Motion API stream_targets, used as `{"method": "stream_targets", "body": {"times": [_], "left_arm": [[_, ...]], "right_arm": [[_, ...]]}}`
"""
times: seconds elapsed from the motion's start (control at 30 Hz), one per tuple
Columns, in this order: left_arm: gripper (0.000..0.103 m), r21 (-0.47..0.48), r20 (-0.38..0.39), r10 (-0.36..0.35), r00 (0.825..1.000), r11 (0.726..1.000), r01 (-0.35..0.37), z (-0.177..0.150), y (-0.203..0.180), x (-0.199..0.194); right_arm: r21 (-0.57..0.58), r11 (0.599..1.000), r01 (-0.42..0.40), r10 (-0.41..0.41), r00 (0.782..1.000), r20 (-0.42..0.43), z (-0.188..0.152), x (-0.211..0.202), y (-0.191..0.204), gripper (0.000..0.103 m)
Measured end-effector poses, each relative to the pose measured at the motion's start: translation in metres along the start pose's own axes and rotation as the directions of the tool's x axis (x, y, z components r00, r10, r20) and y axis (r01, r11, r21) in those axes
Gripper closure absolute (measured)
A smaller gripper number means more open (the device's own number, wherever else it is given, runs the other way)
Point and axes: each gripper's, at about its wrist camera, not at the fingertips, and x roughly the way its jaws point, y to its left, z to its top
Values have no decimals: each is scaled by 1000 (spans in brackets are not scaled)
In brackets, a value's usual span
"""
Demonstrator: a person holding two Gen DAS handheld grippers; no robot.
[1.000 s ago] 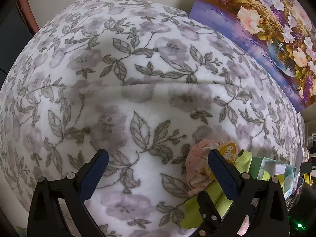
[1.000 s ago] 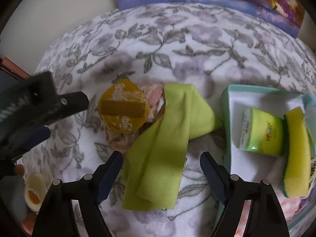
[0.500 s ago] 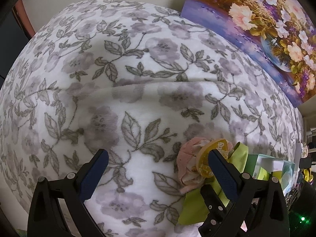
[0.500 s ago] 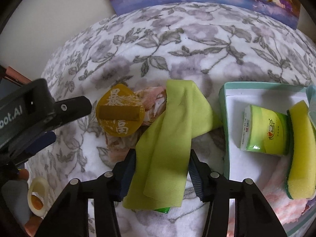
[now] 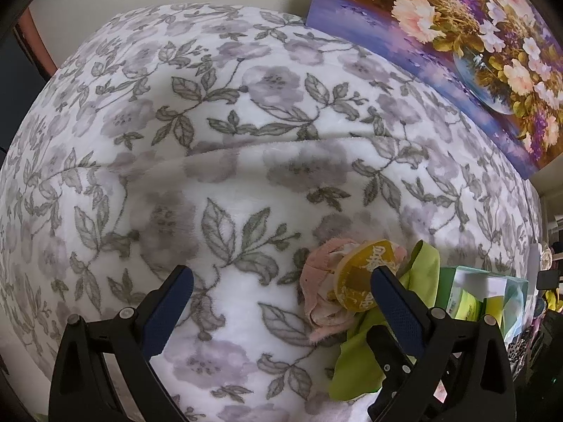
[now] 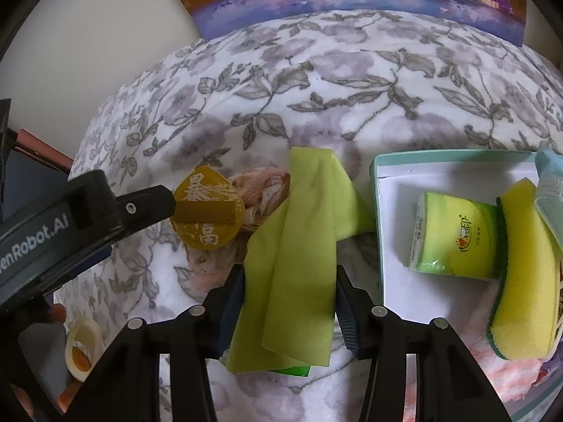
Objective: Organize soft objects
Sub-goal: 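Grasp the green cloth with the right tool while the left tool grasps the round gold packet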
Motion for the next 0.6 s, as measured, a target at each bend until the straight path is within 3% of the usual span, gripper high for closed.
{"method": "stream_targets", "body": {"times": [0.6], "left_arm": [[2,0,10,10,1000,1000,-10,1,-4,0]], "right_arm": [[32,999,-19,17,997,69,10,-5,-7,49]]}}
